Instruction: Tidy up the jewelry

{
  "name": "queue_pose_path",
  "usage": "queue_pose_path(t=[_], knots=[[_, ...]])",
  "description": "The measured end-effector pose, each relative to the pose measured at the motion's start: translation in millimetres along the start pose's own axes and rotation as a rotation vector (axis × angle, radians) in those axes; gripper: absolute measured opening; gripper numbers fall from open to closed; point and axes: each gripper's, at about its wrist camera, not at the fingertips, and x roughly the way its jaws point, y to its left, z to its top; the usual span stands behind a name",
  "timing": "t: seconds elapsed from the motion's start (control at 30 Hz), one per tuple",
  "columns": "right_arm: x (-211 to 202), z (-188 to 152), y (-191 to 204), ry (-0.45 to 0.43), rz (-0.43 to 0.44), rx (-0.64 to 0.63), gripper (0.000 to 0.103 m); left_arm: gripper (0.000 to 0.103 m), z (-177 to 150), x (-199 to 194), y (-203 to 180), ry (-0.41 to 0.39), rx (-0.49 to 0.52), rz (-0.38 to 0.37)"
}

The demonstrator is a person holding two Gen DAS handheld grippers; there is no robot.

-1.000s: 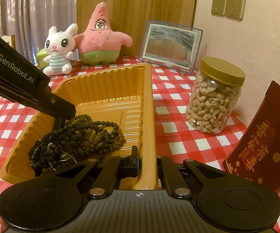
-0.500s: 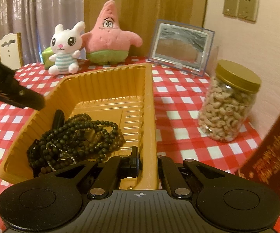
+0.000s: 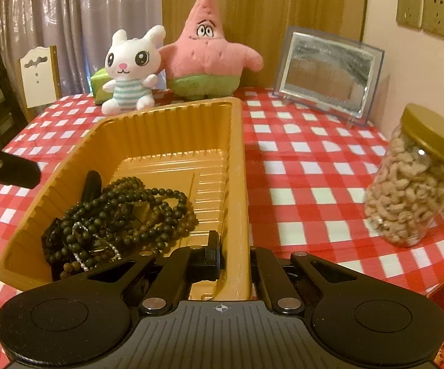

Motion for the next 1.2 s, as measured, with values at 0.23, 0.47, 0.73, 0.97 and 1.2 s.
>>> queue_pose_path(t=[0.23, 0.47, 0.73, 0.97, 1.2], knots=[[6, -1, -6, 0.01, 0.028, 0.018, 0.004, 0.044, -4, 5, -4, 0.004, -0.008, 0.023], [14, 0, -17, 0.057, 0.085, 0.038, 0.022, 0.05, -7, 5, -11, -0.004, -0.013, 0.037], [-6, 5, -33, -0.058, 0.078, 0.095, 0.081, 0.059, -12, -4, -18, -0.035, -0.002, 0.06], [-32, 2, -35, -0.066, 0.063, 0.044, 0.081, 0.071, -19, -24, -27, -0.078, 0.004, 0.075], [-70, -7, -34, -0.097, 0.11, 0.027, 0.082, 0.086, -36, -56, -33, -0.144, -0.012, 0.097]])
